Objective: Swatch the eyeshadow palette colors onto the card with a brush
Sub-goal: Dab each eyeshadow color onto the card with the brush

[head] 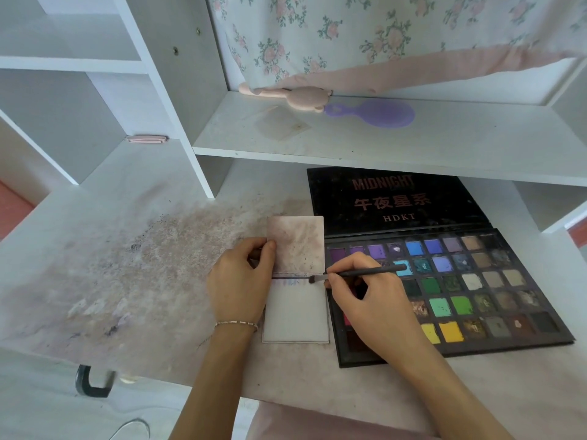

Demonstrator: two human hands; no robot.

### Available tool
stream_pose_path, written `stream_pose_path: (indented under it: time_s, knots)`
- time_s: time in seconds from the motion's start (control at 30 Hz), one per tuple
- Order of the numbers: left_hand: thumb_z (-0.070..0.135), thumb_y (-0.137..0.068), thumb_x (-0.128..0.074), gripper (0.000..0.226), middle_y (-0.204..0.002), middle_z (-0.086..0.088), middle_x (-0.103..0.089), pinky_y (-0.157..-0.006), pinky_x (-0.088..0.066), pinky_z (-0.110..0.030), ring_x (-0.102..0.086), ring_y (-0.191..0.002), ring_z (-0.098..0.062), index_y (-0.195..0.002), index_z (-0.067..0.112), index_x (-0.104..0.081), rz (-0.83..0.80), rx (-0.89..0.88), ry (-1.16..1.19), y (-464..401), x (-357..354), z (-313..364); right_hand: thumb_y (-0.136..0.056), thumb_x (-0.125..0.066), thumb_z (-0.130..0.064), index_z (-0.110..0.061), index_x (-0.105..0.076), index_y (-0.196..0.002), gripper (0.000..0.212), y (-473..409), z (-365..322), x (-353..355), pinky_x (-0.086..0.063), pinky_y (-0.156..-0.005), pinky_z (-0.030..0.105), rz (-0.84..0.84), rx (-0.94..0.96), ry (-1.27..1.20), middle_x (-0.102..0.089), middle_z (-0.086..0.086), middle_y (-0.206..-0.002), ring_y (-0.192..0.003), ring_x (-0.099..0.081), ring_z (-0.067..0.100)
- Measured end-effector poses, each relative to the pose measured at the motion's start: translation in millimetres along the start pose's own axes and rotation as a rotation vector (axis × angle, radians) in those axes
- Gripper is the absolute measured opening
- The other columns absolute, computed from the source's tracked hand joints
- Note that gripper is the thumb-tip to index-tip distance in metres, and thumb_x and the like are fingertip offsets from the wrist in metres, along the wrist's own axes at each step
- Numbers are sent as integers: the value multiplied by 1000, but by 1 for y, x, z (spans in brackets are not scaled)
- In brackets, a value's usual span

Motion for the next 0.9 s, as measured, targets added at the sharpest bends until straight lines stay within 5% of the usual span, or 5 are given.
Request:
stream_pose_path:
  time_s: [0.7, 0.9]
  knots:
    - [29, -84, -60, 12, -65, 11, -59, -58, -38, -15, -52, -62, -3, -83, 22, -70, -5, 4, -3, -1, -1, -1, -85, -57, -20, -30, -55, -80, 12, -1, 0, 0, -44, -59, 14, 28, 24, -2, -59, -8, -78, -68, -54, 3]
    - [29, -84, -60, 12, -67, 11, -60, -58, -38, -16, -53, -63, -5, -83, 23, -70, -5, 2, -4, -1, 0, -1, -85, -56, -15, -28, -60, -82, 14, 3, 1, 15, -52, -61, 23, 172, 21, -290, -66, -5, -77, -69, -62, 10]
Point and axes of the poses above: each hand's wrist, its own y-axis away from the middle knuckle, its own x-axis out of the back of the hand, z = x × y, the point moved 6 cm from there along -y, towards the middle knuckle
